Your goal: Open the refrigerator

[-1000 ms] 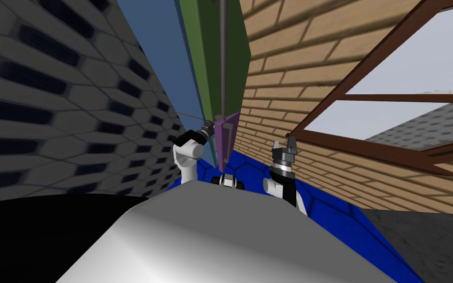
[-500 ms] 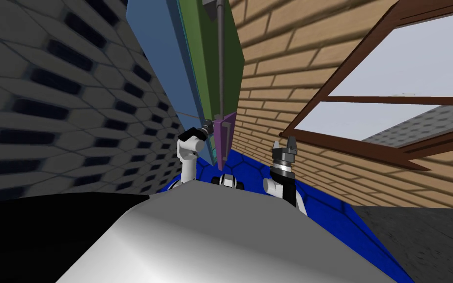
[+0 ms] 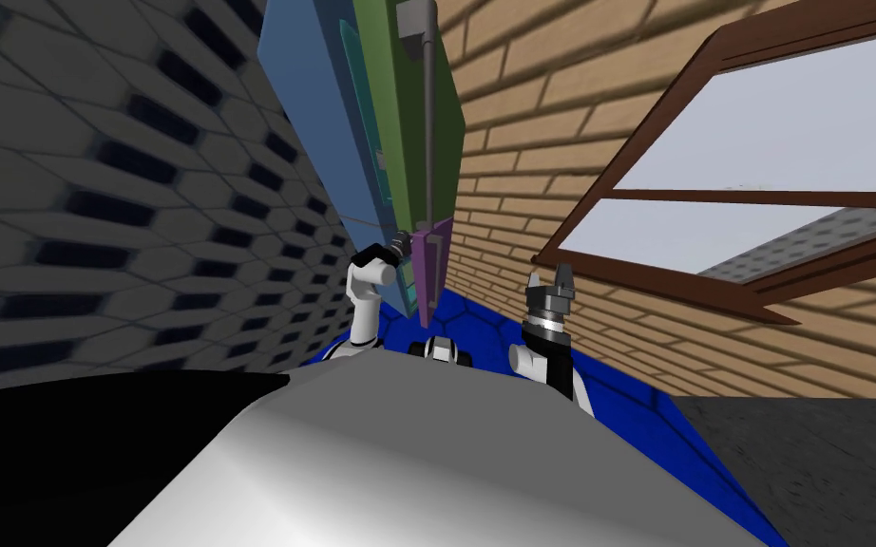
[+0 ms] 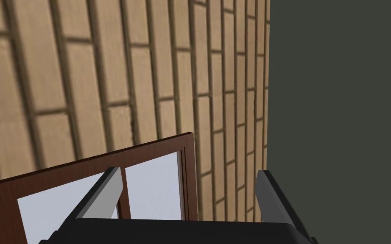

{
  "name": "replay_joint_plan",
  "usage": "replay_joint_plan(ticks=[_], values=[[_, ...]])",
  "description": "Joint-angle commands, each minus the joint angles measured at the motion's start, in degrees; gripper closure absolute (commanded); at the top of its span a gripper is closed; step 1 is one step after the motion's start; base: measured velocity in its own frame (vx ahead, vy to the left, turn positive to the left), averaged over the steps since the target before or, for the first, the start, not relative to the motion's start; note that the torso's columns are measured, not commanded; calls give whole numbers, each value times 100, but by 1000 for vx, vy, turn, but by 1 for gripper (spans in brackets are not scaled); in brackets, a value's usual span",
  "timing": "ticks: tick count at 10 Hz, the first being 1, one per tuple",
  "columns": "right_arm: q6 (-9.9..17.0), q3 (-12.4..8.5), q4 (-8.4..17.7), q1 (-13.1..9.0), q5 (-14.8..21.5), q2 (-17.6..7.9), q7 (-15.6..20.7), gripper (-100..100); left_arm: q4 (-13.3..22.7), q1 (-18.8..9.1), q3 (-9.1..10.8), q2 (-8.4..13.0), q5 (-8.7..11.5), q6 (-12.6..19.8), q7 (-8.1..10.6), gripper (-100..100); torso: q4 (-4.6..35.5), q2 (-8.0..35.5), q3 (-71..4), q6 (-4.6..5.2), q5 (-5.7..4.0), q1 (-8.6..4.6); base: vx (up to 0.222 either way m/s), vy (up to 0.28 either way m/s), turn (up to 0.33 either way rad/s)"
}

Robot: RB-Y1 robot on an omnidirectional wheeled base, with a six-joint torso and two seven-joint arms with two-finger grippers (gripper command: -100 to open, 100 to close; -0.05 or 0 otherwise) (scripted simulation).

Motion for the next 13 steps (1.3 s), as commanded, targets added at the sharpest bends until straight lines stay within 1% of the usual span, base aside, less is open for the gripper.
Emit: replay_joint_plan(ticks=[1, 2, 3, 4, 5, 6, 7, 8, 9, 10, 11, 12, 13], values=[[0, 1, 0, -1, 0, 1, 0, 0, 460, -401, 111, 157, 78, -367, -43, 100, 3, 31, 23, 10, -14, -31, -71, -151, 24], [0, 0, -1, -1, 0, 0, 0, 0, 645, -401, 111, 157, 78, -367, -43, 100, 15, 24, 21, 16, -11, 2, -6, -56, -12], [0, -1, 0, 0, 0, -1, 0, 0, 757, -401, 111, 157, 78, -367, -43, 100, 9, -10, -2, 21, 1, 43, 16, 3, -18], [0, -1, 0, 0, 0, -2, 0, 0, 982, -582, 343, 421, 241, -569, -110, 100, -4, -42, -25, 18, 11, 65, -101, -161, 5], [0, 0, 0, 0, 0, 0, 0, 0, 1126, -680, 343, 455, 241, -645, -110, 100, -2, -14, -11, 7, 1, 11, -109, -275, 51], [0, 1, 0, 0, 0, 1, 0, 0, 1360, -776, 343, 455, 241, -726, -110, 100, 3, 6, 8, 20, -16, -35, -53, -170, 25], [0, 0, -1, 0, 0, 0, 0, 0, 1527, -776, 343, 455, 241, -726, -110, 100, 4, 2, 7, 29, -13, -3, -19, -36, -5], [0, -1, -1, 0, 0, -1, 0, 0, 1702, -915, 574, 734, 404, -950, -177, 100, -3, -21, -8, 24, 7, 57, -114, -158, 2], [0, 0, 0, 0, 0, 0, 0, 0, 1943, -1073, 574, 754, 404, -1022, -177, 100, 13, -8, -6, 14, 0, 31, -114, -236, 15], [0, 0, -1, 0, 0, 0, 0, 0, 2071, -1151, 574, 754, 404, -1084, -177, 100, 20, 23, 21, 11, -13, -5, -37, -152, 28], [0, 0, -1, 0, 0, 0, 0, 0, 2306, -1151, 574, 754, 404, -1084, -177, 100, 20, 13, 15, 23, -11, 19, 11, -45, 1], [0, -1, -1, 1, 0, -2, 0, 0, 2485, -1295, 806, 1030, 567, -1285, -244, 100, 13, -15, -4, 27, -1, 56, -20, -187, 0], [0, 0, 0, 1, 0, 0, 0, 0, 2602, -1322, 806, 1052, 567, -1362, -244, 100, 14, -12, -5, 17, -8, 14, -82, -250, 54]])
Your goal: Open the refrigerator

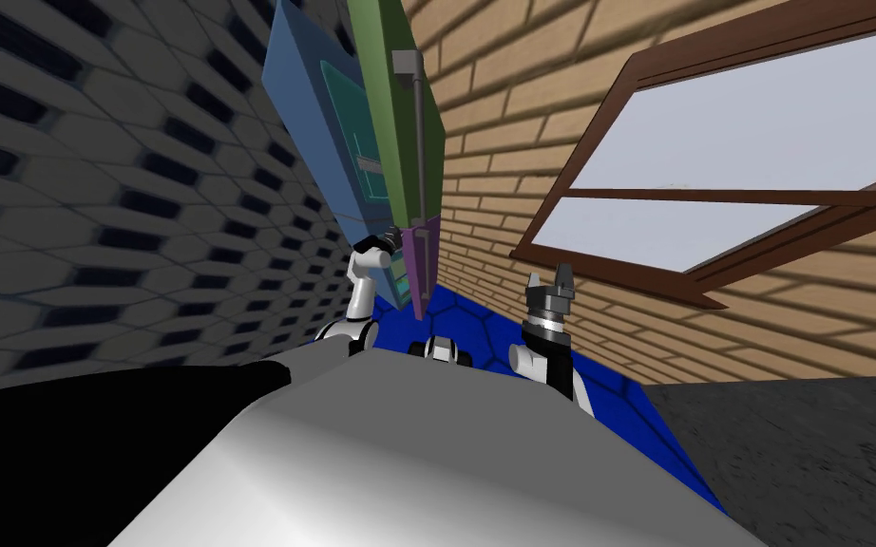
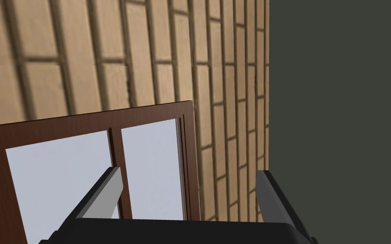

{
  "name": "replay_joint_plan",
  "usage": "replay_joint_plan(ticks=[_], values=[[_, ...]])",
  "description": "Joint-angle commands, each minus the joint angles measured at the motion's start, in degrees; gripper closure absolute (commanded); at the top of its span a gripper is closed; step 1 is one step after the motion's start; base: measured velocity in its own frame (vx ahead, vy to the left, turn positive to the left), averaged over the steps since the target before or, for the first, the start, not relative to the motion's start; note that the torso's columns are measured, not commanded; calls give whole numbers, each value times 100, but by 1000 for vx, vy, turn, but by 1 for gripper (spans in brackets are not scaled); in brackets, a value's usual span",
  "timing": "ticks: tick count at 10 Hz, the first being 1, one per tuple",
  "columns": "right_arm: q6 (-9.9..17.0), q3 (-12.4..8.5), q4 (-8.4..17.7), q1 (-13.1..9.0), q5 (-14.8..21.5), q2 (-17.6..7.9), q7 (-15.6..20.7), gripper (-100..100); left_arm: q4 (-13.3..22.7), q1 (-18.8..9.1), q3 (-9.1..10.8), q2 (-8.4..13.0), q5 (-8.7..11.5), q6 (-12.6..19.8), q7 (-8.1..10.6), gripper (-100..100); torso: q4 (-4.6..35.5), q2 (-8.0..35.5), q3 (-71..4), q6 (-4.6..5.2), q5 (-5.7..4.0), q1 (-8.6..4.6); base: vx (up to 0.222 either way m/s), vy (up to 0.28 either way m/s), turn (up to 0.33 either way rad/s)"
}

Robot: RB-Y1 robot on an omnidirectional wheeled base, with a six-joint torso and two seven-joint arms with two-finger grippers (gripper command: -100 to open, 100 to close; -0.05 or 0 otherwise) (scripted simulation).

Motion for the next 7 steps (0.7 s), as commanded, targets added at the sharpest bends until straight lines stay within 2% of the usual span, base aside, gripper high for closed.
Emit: replay_joint_plan(ticks=[1, 3, 4, 6, 7], values=[[0, 0, 0, 0, 0, 0, 0, 0, 444, -373, 110, 178, 71, -367, -40, 100, 2, 33, 23, 9, -10, -26, -79, -143, 6], [0, -1, 0, -1, 0, -2, 0, 0, 789, -490, 110, 178, 71, -367, -40, 100, 20, 36, 27, 12, -1, 39, -35, -18, -6], [0, -2, 0, 0, 0, -2, 0, 0, 985, -625, 342, 453, 233, -564, -107, 100, 5, 18, 16, 0, 11, 53, -75, -204, -18], [0, 0, -1, 0, 0, 0, 0, 0, 1285, -797, 342, 477, 233, -725, -107, 100, 14, 73, 55, -6, -13, -37, -63, -200, 38], [0, 0, -1, -1, 0, -1, 0, 0, 1533, -865, 342, 477, 233, -725, -107, 100, 19, 74, 56, 3, -4, 11, -34, -32, -12]])
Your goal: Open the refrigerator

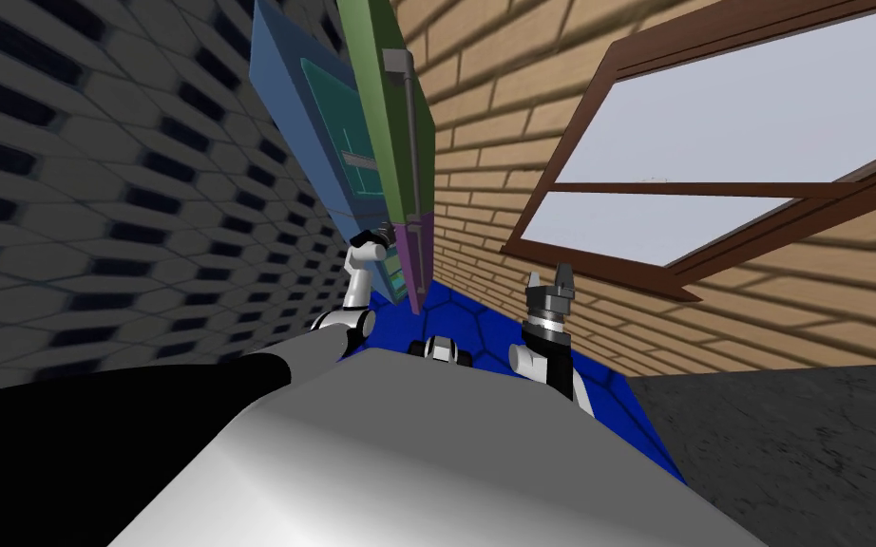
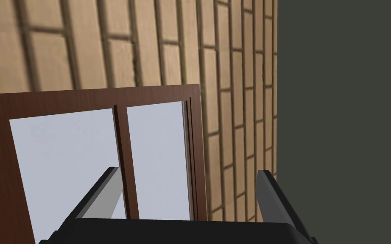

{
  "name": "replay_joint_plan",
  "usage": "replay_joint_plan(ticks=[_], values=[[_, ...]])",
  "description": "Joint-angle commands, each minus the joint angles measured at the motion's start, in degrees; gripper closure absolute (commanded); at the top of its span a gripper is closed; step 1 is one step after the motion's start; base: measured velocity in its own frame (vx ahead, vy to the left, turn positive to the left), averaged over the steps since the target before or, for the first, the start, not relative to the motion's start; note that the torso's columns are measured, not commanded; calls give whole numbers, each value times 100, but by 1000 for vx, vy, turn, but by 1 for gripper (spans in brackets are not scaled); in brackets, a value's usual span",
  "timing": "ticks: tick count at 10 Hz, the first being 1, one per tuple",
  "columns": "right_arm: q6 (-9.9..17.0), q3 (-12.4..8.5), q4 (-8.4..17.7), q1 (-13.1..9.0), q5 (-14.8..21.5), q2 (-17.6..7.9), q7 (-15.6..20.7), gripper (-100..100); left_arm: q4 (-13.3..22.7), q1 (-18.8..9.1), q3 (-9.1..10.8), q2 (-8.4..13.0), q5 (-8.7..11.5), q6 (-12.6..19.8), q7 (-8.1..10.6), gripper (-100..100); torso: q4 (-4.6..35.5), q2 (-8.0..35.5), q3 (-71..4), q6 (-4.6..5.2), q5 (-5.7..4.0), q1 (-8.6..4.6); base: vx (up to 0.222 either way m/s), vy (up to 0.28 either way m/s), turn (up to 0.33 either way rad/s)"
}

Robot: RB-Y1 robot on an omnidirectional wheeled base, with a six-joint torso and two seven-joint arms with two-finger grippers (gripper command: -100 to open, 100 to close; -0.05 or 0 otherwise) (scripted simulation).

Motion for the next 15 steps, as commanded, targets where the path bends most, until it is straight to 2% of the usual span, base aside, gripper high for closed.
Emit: replay_joint_plan(ticks=[1, 2, 3, 4, 5, 6, 7, 8, 10, 11, 12, 13, 14, 15], values=[[0, -1, 0, 0, 0, -1, 0, 0, 361, -276, 7, 36, -2, -79, 11, 100, 5, -15, -11, -4, 10, 44, -16, 18, -32], [0, -2, 1, 0, 0, -2, 0, 0, 616, -434, 238, 297, 160, -295, -56, 100, -5, -29, -20, -12, 19, 56, -82, -162, -15], [0, 0, 1, 0, 0, 0, 0, 0, 849, -515, 238, 334, 160, -437, -56, 100, -5, -7, -8, -34, 11, 0, -79, -237, 51], [0, 0, 0, 1, 0, 0, 0, 0, 1064, -645, 238, 334, 160, -437, -56, 100, 4, 26, 19, -25, -4, -35, -31, -152, 38], [0, 0, 0, 1, 0, 0, 0, 0, 1152, -651, 238, 334, 160, -437, -56, 100, 4, 30, 23, -10, -1, -13, -18, -59, -11], [0, -1, 0, 0, 0, -1, 0, 0, 1431, -818, 470, 597, 323, -689, -123, 100, 5, 19, 14, -13, 9, 27, -84, -165, -37], [0, 0, 0, 1, 0, 0, 0, 0, 1352, -863, 470, 586, 323, -628, -123, 100, 26, 57, 37, -44, 1, -2, -95, -254, 16], [0, 1, 0, 1, 0, 1, 0, 0, 1546, -962, 470, 632, 323, -740, -123, 100, 36, 94, 65, -50, -8, -28, -52, -164, 37], [0, -1, 0, 1, 0, -1, 0, 0, 1944, -1026, 470, 632, 323, -795, -123, 100, 45, 89, 63, -46, 0, 35, -12, -21, -16], [0, -2, 0, 1, 0, -2, 0, 0, 1932, -944, 458, 585, 301, -713, -124, 100, 35, 74, 53, -55, 12, 53, -6, 8, 6], [0, -2, 0, 1, 0, -2, 0, 0, 1996, -940, 573, 619, 207, -737, -110, 100, 15, 77, 55, -69, 25, 44, 54, -136, 78], [0, -1, 0, 3, 0, -1, 0, 0, 1996, -940, 573, 619, 207, -737, -110, 100, 0, 71, 55, -85, 24, 1, 97, -218, 92], [0, 0, 0, 3, 0, 0, 0, 0, 2030, -955, 690, 659, 111, -764, -94, 100, -14, 64, 49, -70, 24, -10, 117, -303, 123], [0, 1, 0, 3, 0, 1, 0, 0, 2030, -955, 690, 659, 111, -764, -94, 100, -17, 54, 42, -57, 20, -20, 95, -311, 79]])
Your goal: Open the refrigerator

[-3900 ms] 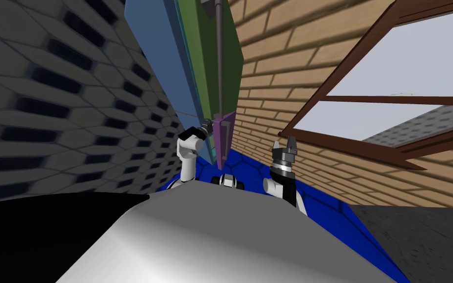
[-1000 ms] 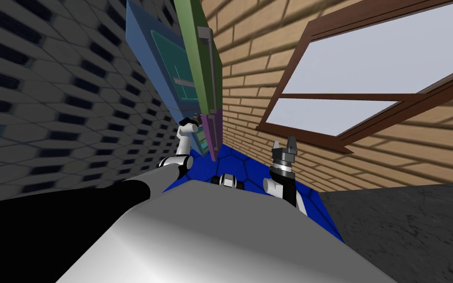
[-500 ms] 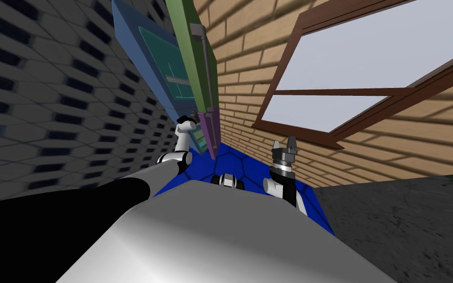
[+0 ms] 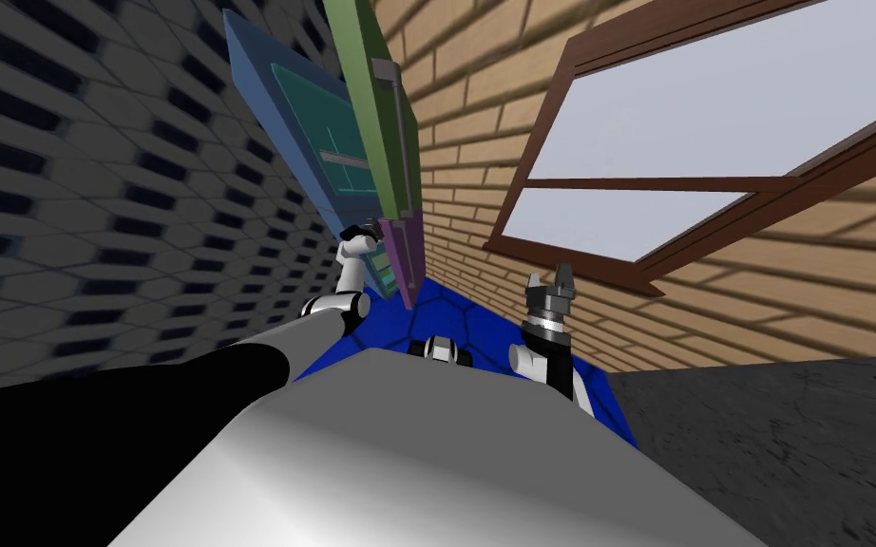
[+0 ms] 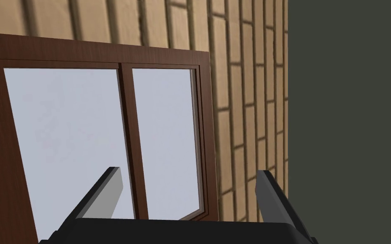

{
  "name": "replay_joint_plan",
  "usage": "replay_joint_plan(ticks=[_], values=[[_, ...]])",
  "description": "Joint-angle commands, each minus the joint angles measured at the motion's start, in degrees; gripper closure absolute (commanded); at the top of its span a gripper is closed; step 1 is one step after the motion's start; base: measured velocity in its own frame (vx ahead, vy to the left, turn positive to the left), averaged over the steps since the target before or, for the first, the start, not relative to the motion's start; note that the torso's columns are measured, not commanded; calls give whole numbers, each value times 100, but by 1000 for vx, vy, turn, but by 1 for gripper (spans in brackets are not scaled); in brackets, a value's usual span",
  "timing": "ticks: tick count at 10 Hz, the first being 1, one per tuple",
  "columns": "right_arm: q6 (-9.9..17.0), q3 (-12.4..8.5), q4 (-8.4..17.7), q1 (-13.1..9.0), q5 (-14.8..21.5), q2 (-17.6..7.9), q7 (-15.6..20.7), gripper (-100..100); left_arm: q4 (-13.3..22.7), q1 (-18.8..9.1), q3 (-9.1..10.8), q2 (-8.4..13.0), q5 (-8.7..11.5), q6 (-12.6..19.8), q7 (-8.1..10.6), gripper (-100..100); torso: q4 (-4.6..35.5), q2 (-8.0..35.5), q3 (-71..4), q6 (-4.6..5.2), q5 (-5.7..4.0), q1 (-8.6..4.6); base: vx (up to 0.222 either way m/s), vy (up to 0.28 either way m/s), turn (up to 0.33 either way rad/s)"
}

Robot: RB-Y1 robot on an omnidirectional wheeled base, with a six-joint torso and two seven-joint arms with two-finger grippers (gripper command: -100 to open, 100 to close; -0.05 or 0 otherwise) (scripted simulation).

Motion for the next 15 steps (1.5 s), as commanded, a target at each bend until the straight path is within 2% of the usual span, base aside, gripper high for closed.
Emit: replay_joint_plan(ticks=[1, 2, 3, 5, 6, 7, 8, 10, 11, 12, 13, 14, 15], values=[[0, 0, 0, -1, 0, 0, 0, 0, 1, -57, 176, 42, -167, -29, 34, 100, 3, -1, -3, 20, -2, 15, 117, -352, 67], [0, 1, 0, 0, 0, 0, 0, 0, 34, -72, 293, 82, -263, -56, 50, 100, 6, -13, -10, 15, -3, 19, 115, -424, 126], [0, 1, 0, 0, 0, 1, 0, 0, 34, -72, 293, 82, -263, -56, 50, 100, 8, -9, -9, 9, -5, 18, 74, -359, 80], [0, 0, 0, 0, 0, -1, 0, 0, 102, -102, 526, 163, -455, -109, 81, 100, 31, -25, -20, 19, -10, 73, 135, -332, 106], [0, 0, 0, 1, 0, 0, 0, 0, 102, -102, 526, 163, -455, -109, 81, 100, 30, -27, -22, 19, -19, 42, 100, -338, 83], [0, 0, 0, 0, 0, -1, 0, 0, 135, -118, 643, 203, -551, -136, 96, 100, 32, -20, -20, 44, -28, 34, 64, -317, 37], [0, 0, 0, -1, 0, -1, 0, 0, 135, -118, 643, 203, -551, -136, 96, 100, 25, -2, -6, 23, -18, 29, 75, -230, 53], [0, -1, 0, 1, 0, -1, 0, 0, 203, -148, 876, 284, -743, -190, 128, 100, 26, -28, -22, 19, -19, 40, 150, -315, 104], [0, 0, -1, 1, 0, 0, 0, 0, 203, -148, 876, 284, -743, -190, 128, 100, 17, -23, -20, 12, -20, 18, 105, -334, 66], [0, 0, -1, 0, 0, -1, 0, 0, 236, -163, 993, 324, -839, -217, 143, 100, 15, 0, -5, 22, -13, 27, 81, -332, 37], [0, 0, -1, -1, 0, 0, 0, 0, 165, -95, 960, 269, -814, -148, 140, 100, 8, 19, 10, -1, 5, 38, 39, -158, 11], [0, -1, -1, -1, 0, -2, 0, 0, 140, -187, 937, 320, -807, 38, 132, -100, 3, 41, 26, -26, 39, 118, 6, 0, -53], [0, -3, 0, -2, 0, -4, 0, 0, 132, -232, 919, 349, -795, 135, 125, -100, 3, 50, 33, -35, 60, 164, 1, 82, -88]])
